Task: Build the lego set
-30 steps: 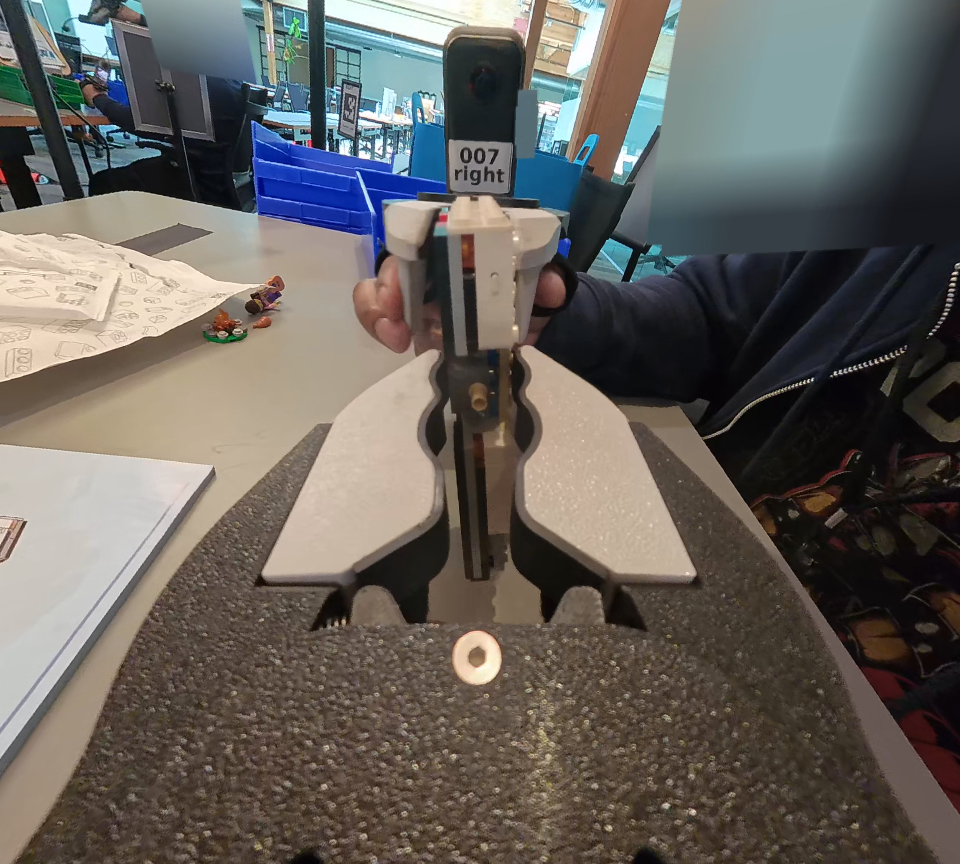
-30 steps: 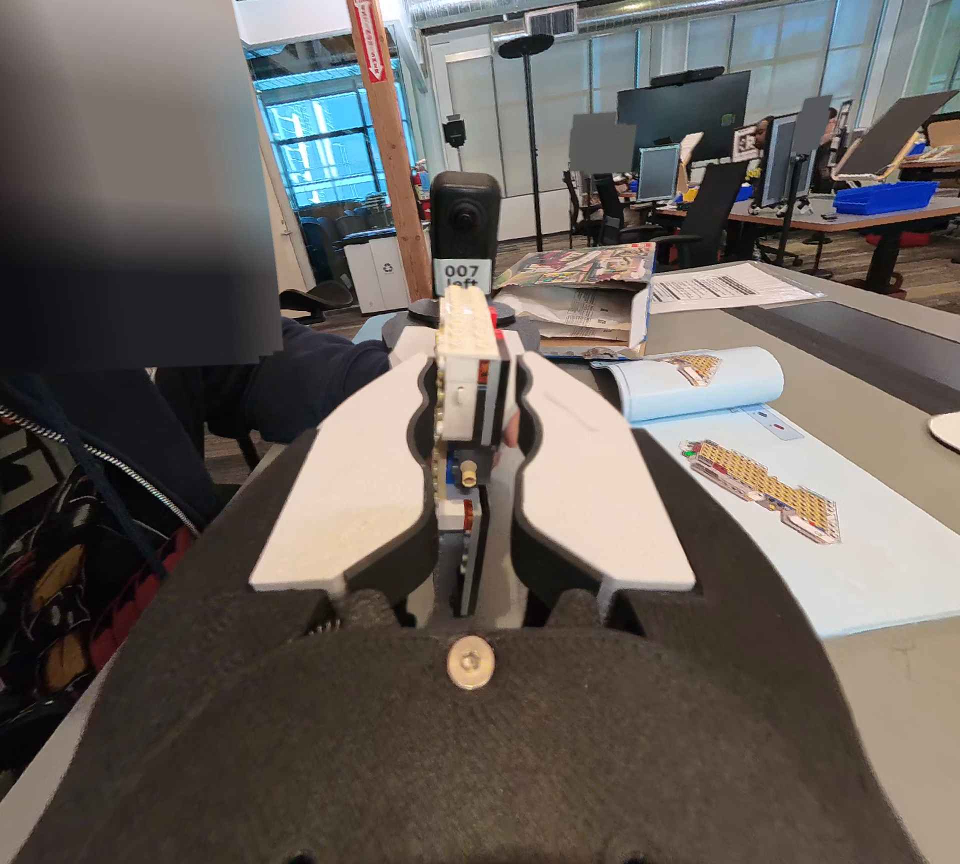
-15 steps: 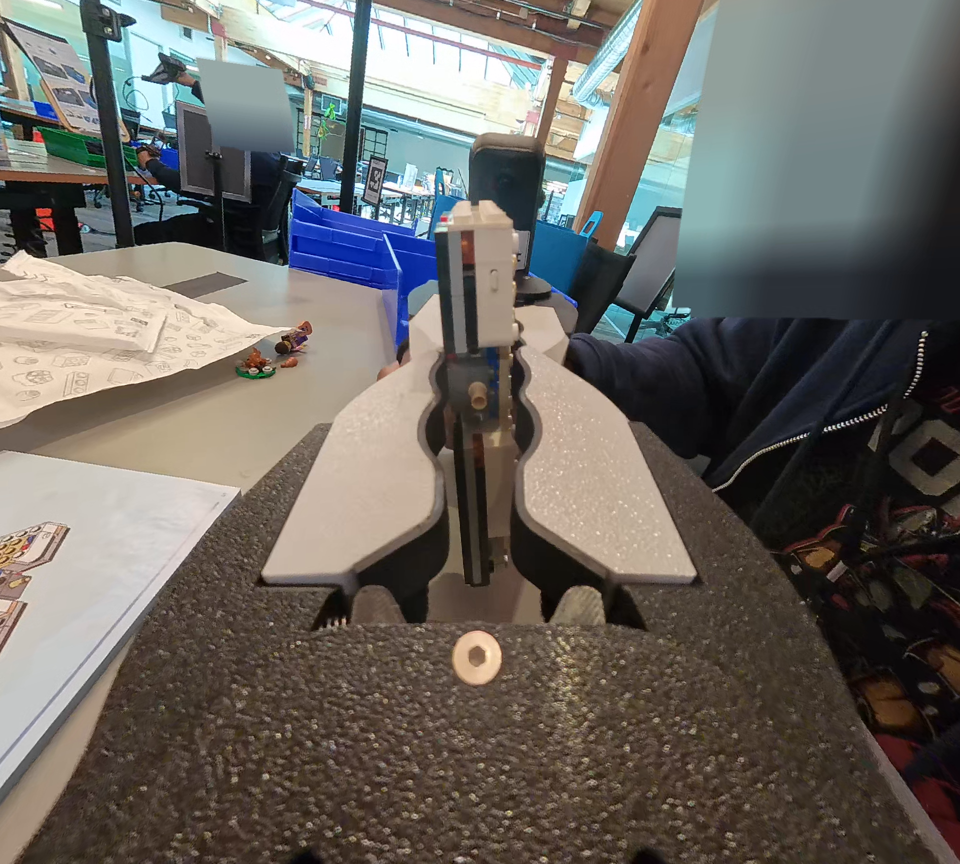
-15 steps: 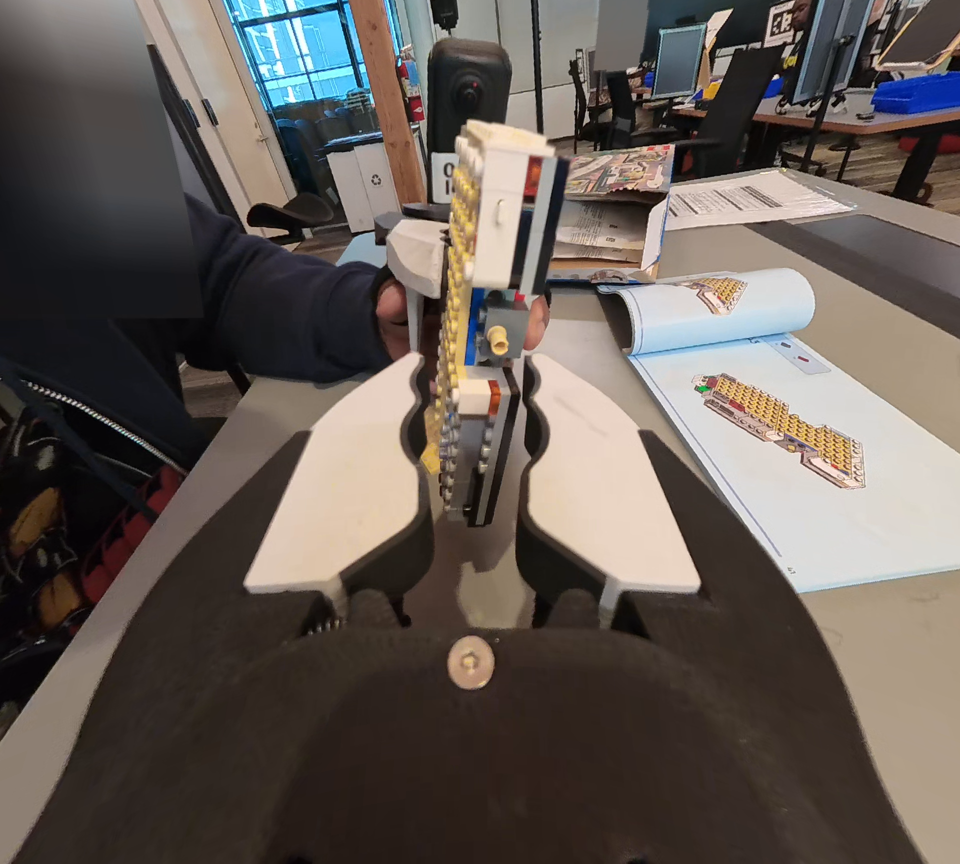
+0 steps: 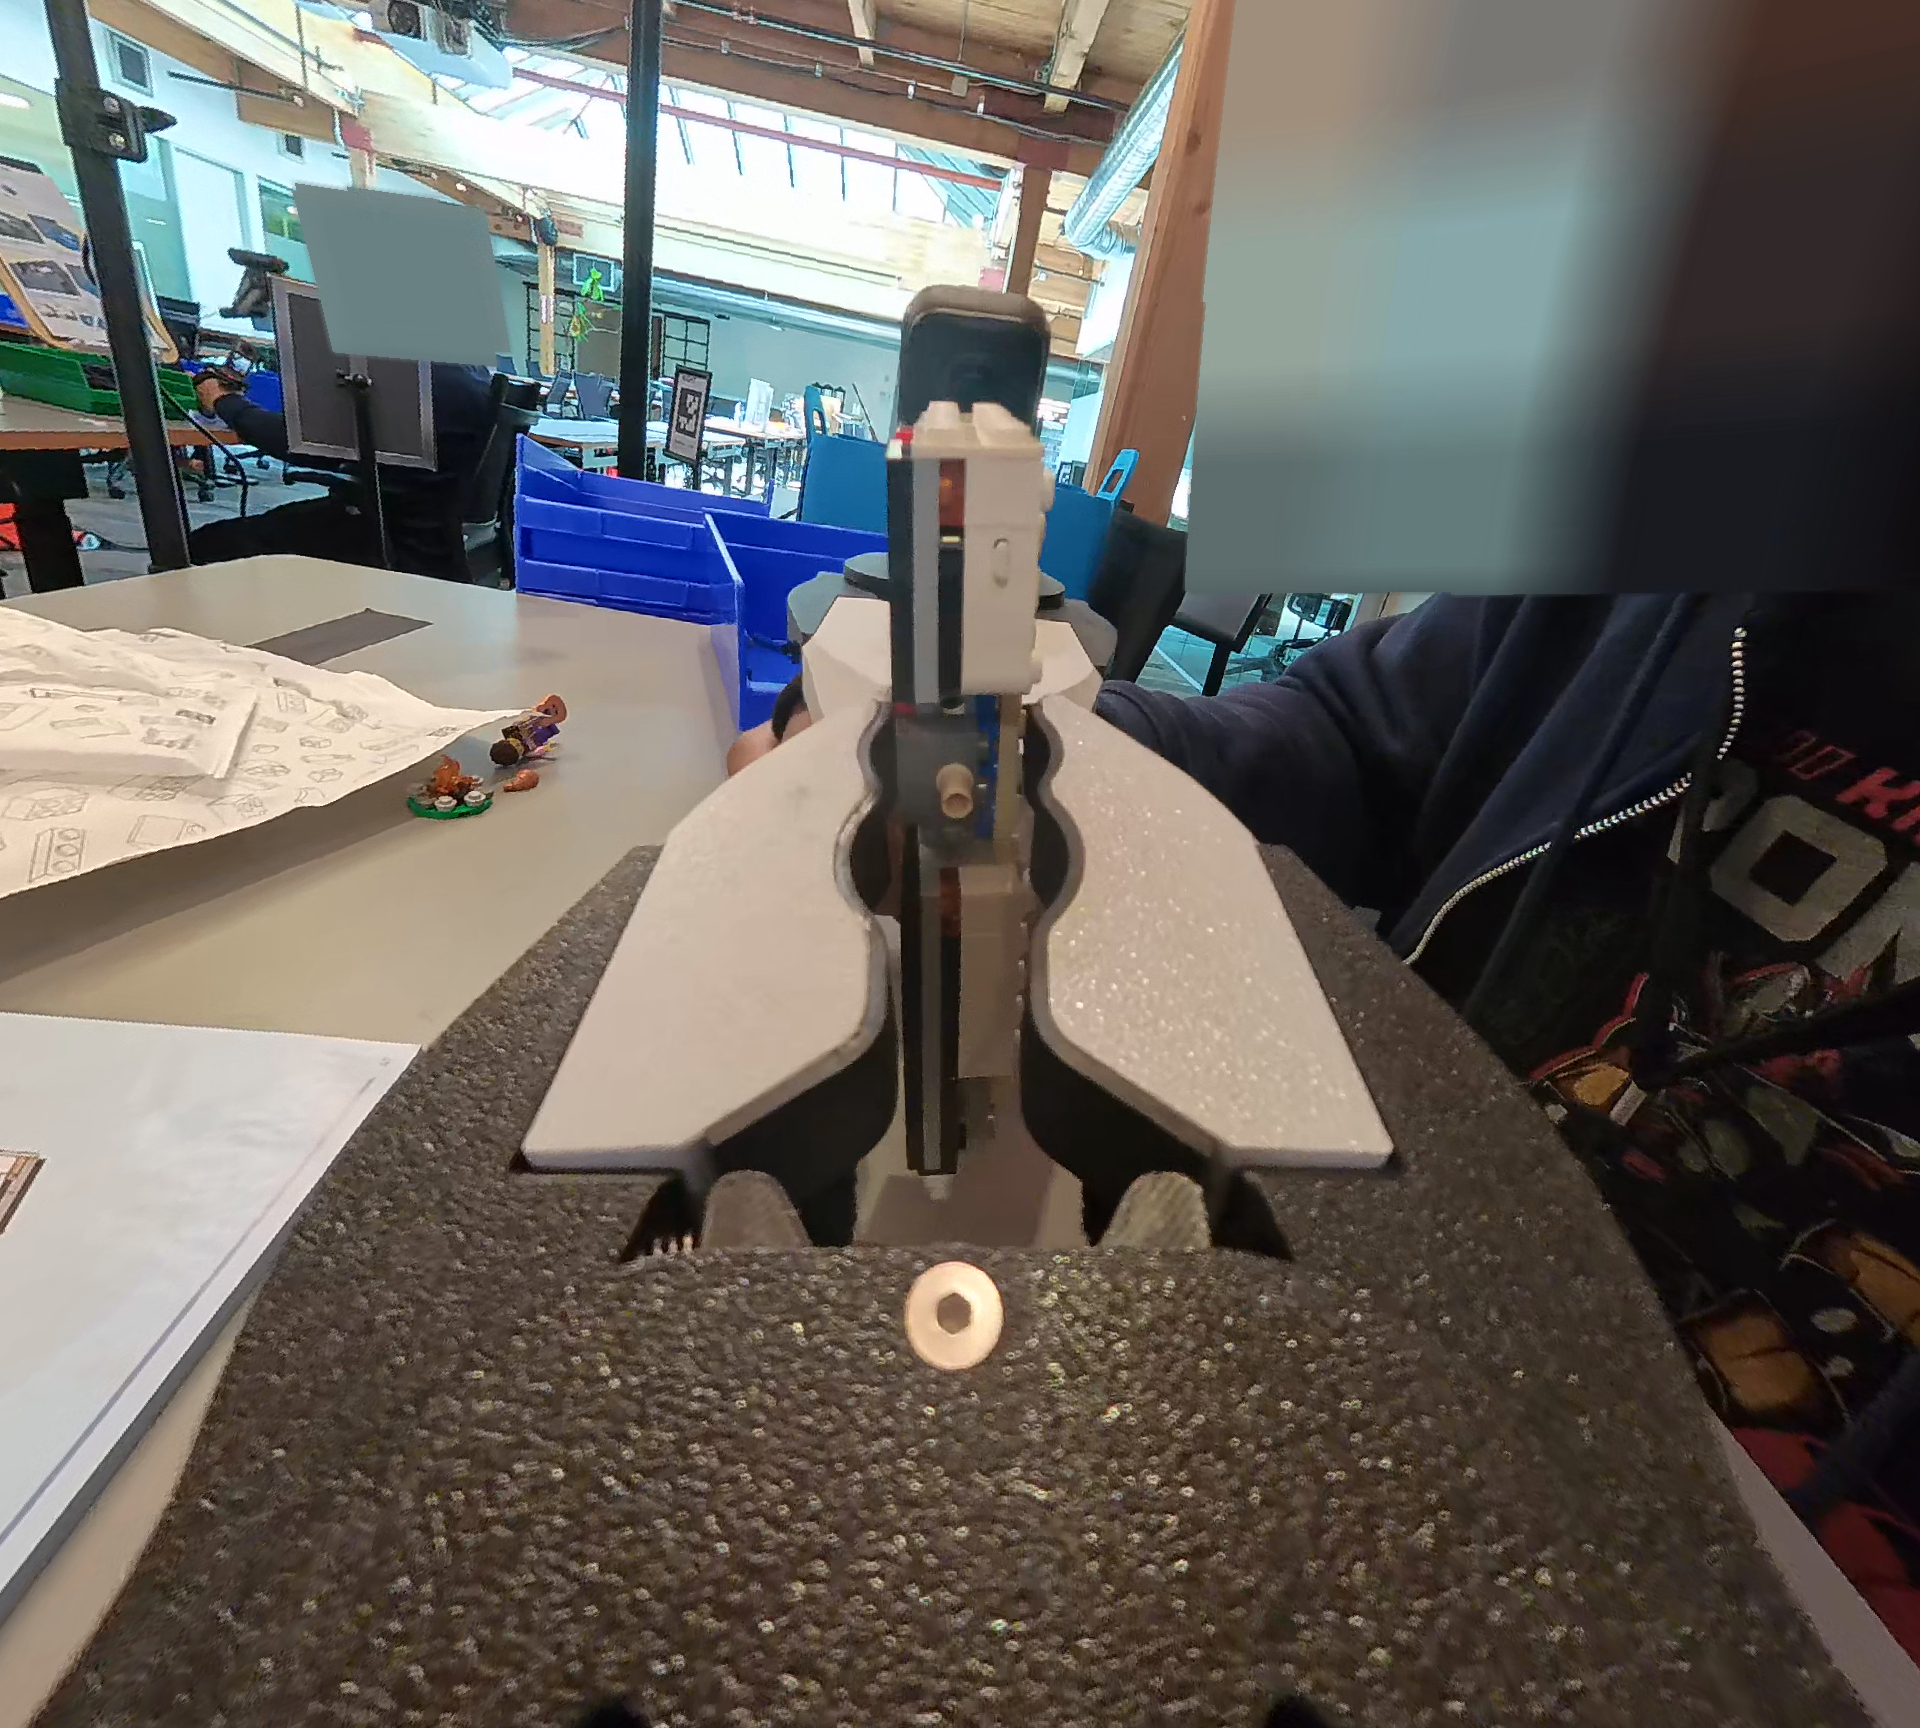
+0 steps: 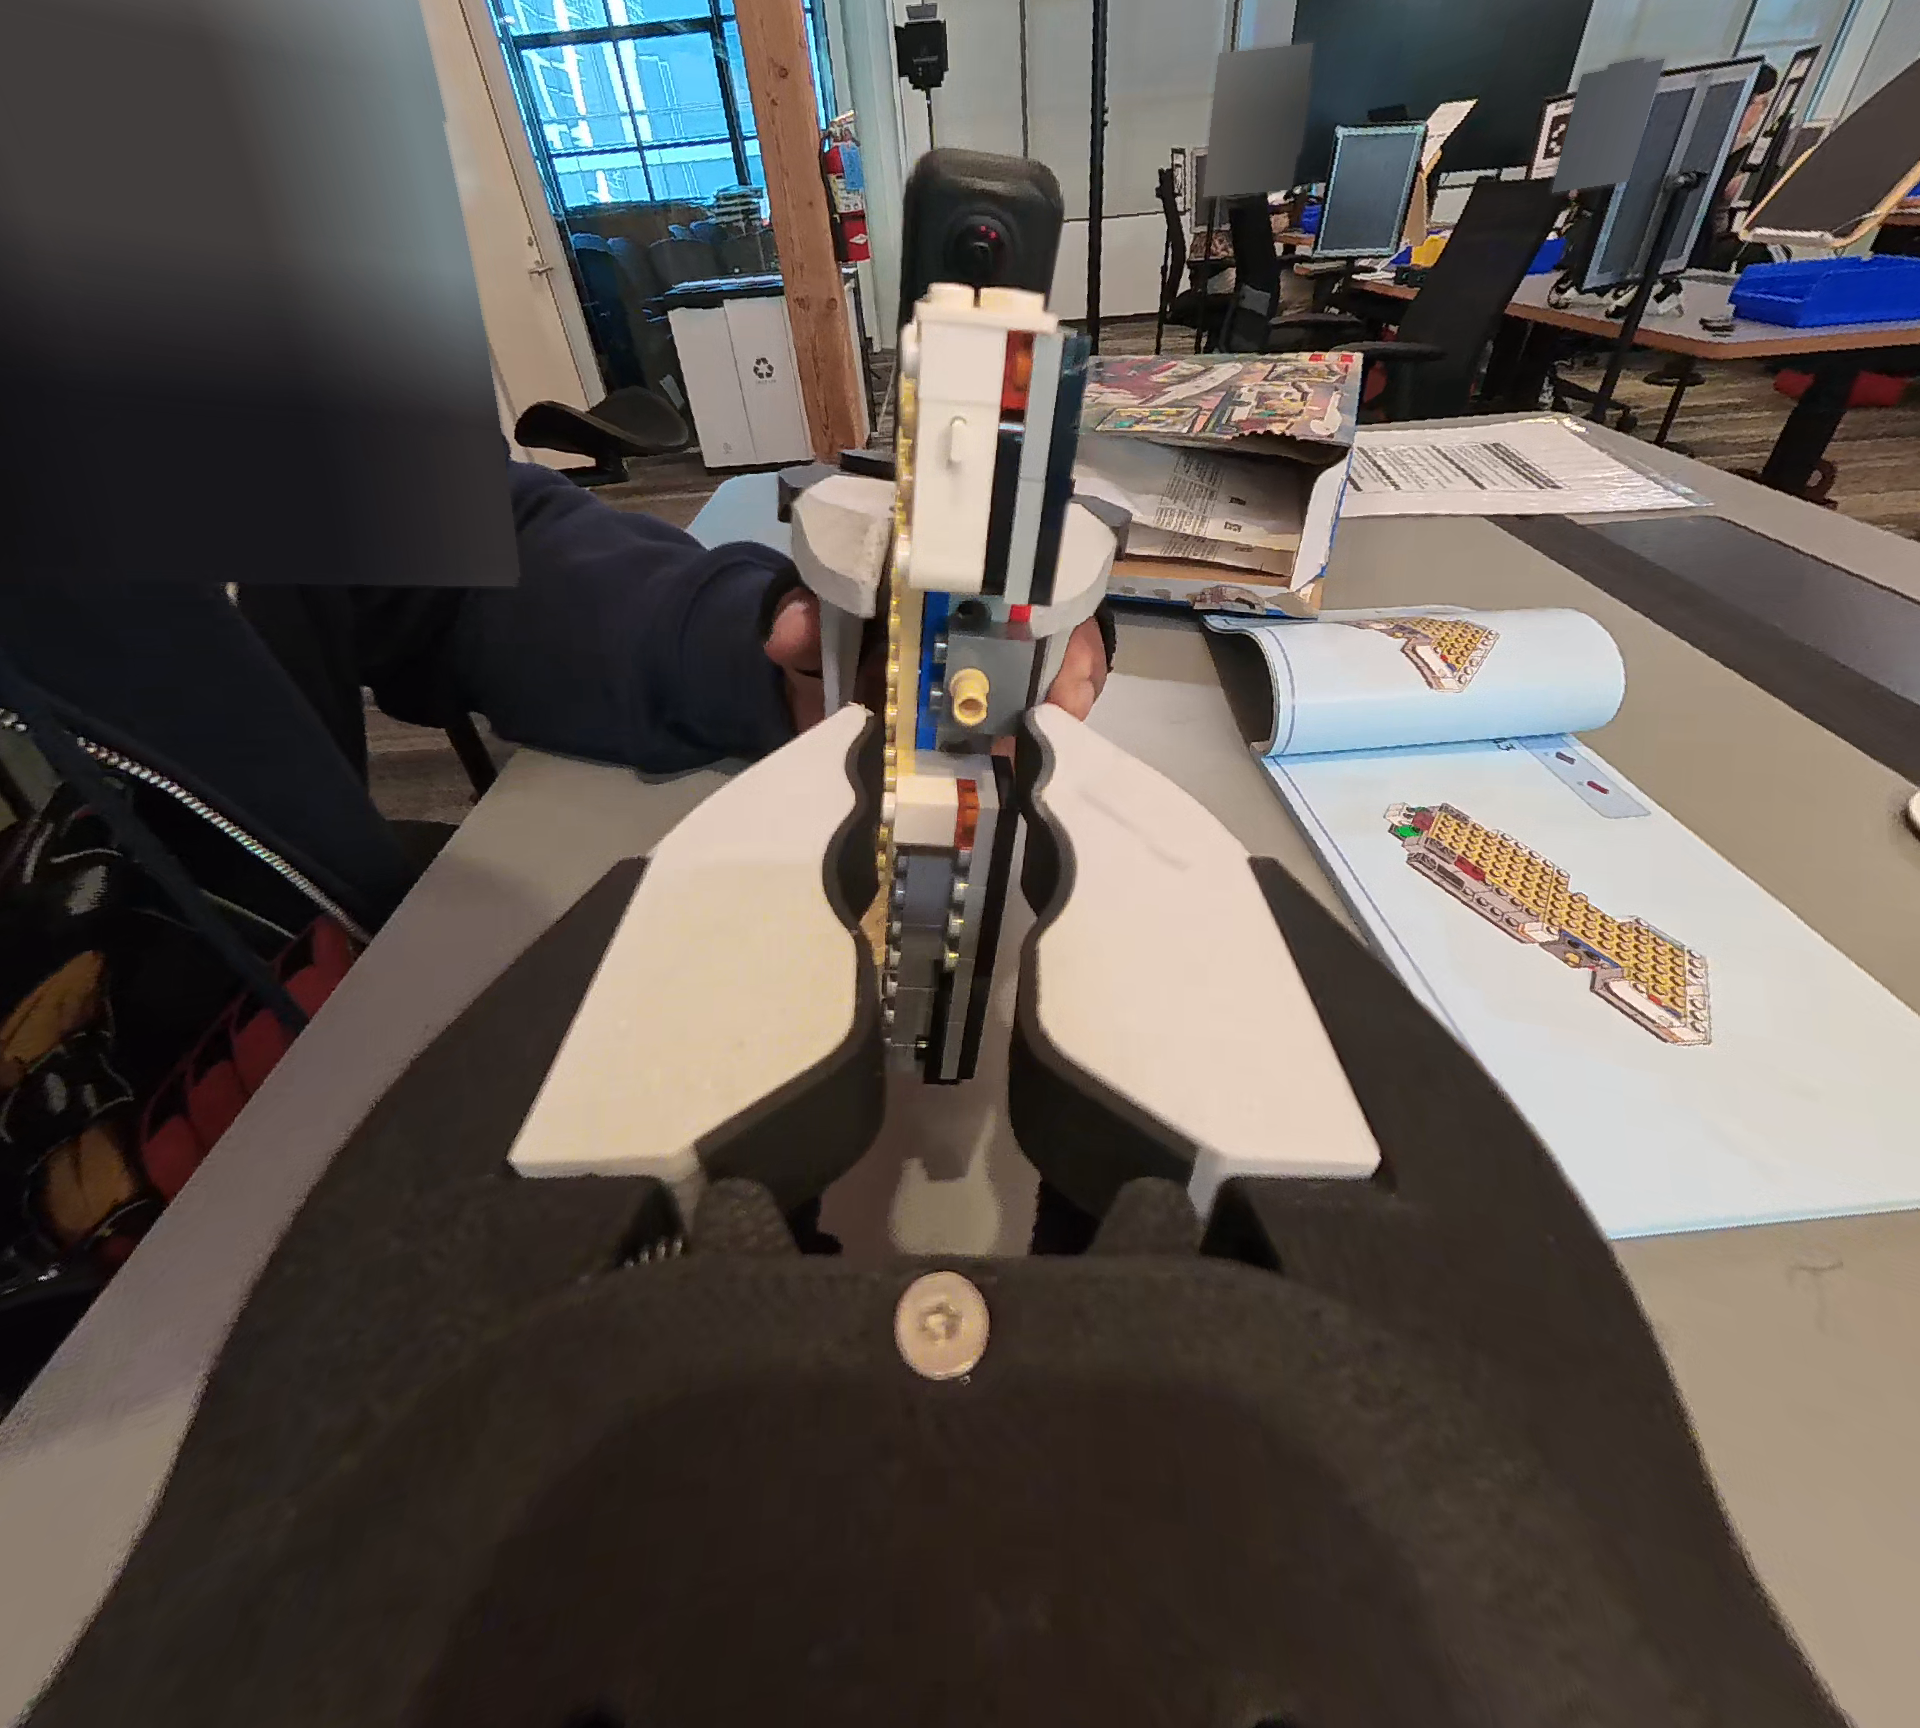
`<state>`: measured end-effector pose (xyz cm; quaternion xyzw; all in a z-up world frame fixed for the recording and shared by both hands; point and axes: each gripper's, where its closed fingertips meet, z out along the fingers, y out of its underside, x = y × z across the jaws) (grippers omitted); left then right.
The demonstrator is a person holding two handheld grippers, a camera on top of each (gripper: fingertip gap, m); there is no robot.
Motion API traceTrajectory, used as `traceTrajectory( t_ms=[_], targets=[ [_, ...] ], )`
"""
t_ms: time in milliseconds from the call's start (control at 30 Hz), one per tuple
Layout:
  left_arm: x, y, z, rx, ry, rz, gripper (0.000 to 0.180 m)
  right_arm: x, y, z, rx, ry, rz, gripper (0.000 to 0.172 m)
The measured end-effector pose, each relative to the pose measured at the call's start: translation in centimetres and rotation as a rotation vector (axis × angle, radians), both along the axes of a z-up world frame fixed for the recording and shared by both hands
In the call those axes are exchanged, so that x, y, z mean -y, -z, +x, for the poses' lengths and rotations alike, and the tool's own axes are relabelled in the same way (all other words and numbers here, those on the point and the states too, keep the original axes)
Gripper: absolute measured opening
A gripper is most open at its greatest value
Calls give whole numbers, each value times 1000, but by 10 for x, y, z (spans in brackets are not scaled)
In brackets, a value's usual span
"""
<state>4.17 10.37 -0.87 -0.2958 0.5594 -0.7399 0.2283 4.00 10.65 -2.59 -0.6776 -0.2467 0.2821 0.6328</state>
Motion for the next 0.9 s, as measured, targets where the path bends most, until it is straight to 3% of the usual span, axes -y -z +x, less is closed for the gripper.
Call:
traceTrajectory(
  t_ms=[333,600,900],
  targets=[
    [-3,-3,-1,23,-5,-27,22,-2,-4,-1,-30,6,7,24],
    [-20,-14,-3,43,-2,-179,22,-6,-7,4,-29,60,17,37],
    [-17,-12,-2,42,-11,-138,22,-8,-4,2,-9,77,9,32]
  ],
)
